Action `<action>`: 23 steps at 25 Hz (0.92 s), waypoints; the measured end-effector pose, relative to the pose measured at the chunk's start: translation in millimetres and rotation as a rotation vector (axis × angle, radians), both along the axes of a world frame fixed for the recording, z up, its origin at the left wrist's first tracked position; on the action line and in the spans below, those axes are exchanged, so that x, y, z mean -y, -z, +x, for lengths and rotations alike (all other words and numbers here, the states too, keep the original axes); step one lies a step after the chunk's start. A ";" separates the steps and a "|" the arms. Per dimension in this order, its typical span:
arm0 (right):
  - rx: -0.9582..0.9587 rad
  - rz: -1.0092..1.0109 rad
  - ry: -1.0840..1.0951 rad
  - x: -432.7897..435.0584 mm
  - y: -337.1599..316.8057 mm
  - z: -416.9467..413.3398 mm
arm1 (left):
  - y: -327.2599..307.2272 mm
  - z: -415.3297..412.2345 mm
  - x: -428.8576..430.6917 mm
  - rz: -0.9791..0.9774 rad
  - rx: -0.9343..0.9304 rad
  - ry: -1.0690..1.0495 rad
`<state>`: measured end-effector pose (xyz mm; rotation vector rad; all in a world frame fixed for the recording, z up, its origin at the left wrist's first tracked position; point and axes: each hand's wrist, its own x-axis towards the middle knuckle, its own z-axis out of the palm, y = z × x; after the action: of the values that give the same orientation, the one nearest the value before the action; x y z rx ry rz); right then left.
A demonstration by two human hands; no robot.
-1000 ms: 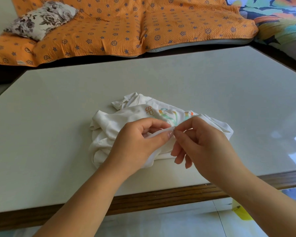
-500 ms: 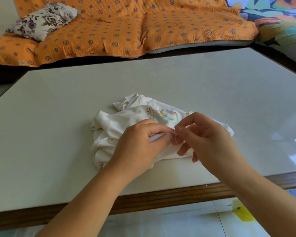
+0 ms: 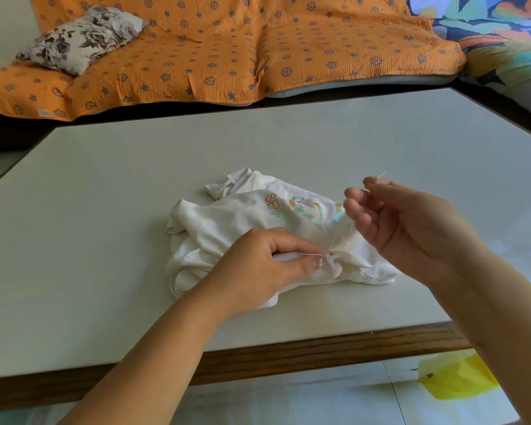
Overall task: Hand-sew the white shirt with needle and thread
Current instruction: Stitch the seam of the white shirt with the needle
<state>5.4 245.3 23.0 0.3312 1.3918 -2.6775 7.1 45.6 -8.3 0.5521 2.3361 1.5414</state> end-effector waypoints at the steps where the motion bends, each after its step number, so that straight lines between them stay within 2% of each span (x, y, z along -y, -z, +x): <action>1: -0.019 -0.026 0.007 -0.8 1.5 -2.4 | 0.3 -0.8 0.4 0.010 0.021 0.014; 3: -0.078 0.035 0.077 -3.6 5.6 -8.2 | 0.6 -1.7 2.2 0.029 0.062 0.028; 7: -0.198 0.506 0.359 -19.8 10.3 -17.1 | -1.4 -2.7 6.1 0.071 0.128 0.067; 10: -0.260 0.776 0.429 -27.5 11.4 -17.5 | -1.8 -3.0 7.4 0.086 0.154 0.074; 13: -0.317 1.031 0.264 -24.4 8.5 -9.8 | -3.1 -2.5 8.0 0.090 0.167 0.081; 18: -0.418 1.408 -0.282 -12.6 -0.3 11.0 | -4.3 -3.2 7.6 0.098 0.159 0.083; 20: -0.409 1.416 -0.377 -11.4 -2.3 15.5 | -4.1 -3.2 7.3 0.105 0.164 0.084; 23: -0.454 1.359 -0.409 -12.0 -5.1 20.8 | -4.3 -3.1 7.6 0.099 0.168 0.087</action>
<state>26.2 257.2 28.0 -0.4725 2.7940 -1.1553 4.0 38.0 -4.0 0.5182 2.0938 1.6039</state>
